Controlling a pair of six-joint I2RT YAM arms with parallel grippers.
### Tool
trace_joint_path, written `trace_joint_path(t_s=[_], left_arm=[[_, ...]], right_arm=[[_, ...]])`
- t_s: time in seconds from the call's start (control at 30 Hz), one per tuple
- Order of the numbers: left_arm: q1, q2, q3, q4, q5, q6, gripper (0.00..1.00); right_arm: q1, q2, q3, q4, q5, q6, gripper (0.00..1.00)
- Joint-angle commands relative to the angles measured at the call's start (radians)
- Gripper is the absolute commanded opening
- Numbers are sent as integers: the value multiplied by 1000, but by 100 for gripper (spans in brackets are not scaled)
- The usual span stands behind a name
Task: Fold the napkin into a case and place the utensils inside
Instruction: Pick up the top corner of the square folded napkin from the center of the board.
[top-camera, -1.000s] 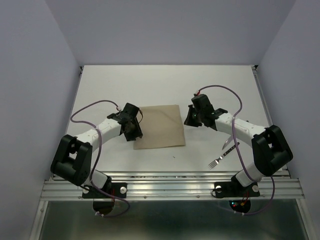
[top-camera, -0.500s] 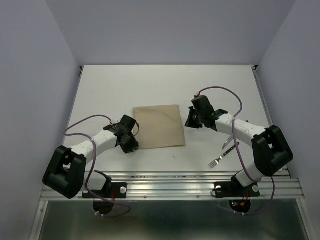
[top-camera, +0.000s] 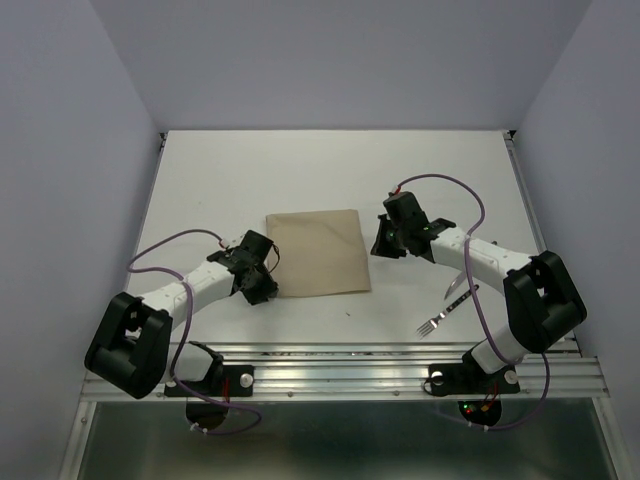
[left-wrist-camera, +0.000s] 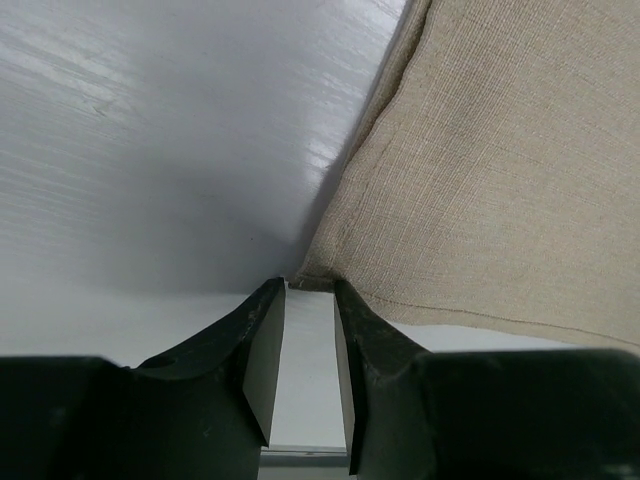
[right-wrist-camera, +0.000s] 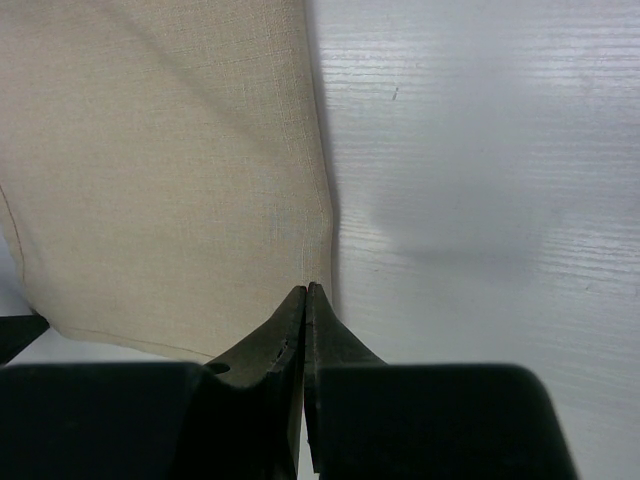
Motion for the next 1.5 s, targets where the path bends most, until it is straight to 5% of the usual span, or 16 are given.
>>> trace_joint_path(t_s=[0.0, 0.27, 0.57, 1.1, 1.17, 1.27, 1.47], left_arm=[[-7, -43, 3, 6, -61, 6, 40], [-7, -25, -16, 49, -66, 6, 36], [-7, -40, 9, 34, -63, 22, 1], [-7, -123, 58, -14, -84, 19, 0], [-7, -112, 49, -12, -84, 16, 8], [-10, -89, 29, 3, -74, 14, 37], [-8, -60, 0, 35, -77, 6, 52]], right_arm=[[6, -25, 25, -2, 5, -2, 5], [6, -32, 13, -2, 5, 4, 5], [15, -37, 2, -1, 9, 9, 5], [15, -12, -12, 10, 6, 12, 5], [15, -11, -10, 9, 6, 10, 5], [15, -8, -6, 9, 5, 10, 5], [15, -6, -4, 9, 5, 10, 5]])
